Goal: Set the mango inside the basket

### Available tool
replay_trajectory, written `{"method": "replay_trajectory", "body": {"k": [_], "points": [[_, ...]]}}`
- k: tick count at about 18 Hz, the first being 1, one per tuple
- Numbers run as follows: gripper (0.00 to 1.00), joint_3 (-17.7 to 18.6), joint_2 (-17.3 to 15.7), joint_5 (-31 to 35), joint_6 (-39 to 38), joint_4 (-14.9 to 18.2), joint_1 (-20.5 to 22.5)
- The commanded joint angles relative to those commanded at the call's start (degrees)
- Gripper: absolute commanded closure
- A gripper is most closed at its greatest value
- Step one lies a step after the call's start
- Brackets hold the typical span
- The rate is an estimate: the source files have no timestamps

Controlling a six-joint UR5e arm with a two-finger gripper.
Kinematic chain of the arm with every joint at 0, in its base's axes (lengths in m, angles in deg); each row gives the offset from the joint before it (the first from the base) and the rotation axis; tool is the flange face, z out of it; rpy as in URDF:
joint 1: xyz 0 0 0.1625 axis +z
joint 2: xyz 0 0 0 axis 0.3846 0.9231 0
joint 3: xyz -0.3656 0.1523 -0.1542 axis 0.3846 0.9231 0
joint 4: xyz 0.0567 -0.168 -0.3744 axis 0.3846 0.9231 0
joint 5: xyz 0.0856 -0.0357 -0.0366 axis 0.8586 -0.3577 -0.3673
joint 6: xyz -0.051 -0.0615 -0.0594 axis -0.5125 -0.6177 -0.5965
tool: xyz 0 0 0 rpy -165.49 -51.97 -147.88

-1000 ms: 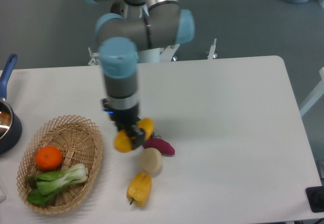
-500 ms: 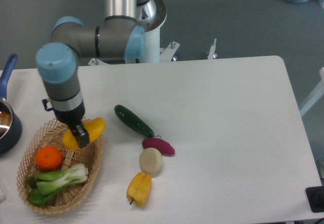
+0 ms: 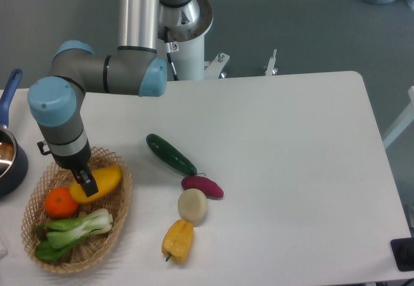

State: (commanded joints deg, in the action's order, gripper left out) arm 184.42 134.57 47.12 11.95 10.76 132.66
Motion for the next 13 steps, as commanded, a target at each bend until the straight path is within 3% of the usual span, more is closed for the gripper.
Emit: {"method": "replay_trajectory", "body": {"k": [5,9,13], "points": [[0.0,-0.3,-4.5,0.2,-3.2,0.0,1.8],[0.0,-0.2,-8.5,0.6,-2.6,0.0,9.2],[0.0,2.8,-11.3,0.7,0.3,0.2,18.7]]}}
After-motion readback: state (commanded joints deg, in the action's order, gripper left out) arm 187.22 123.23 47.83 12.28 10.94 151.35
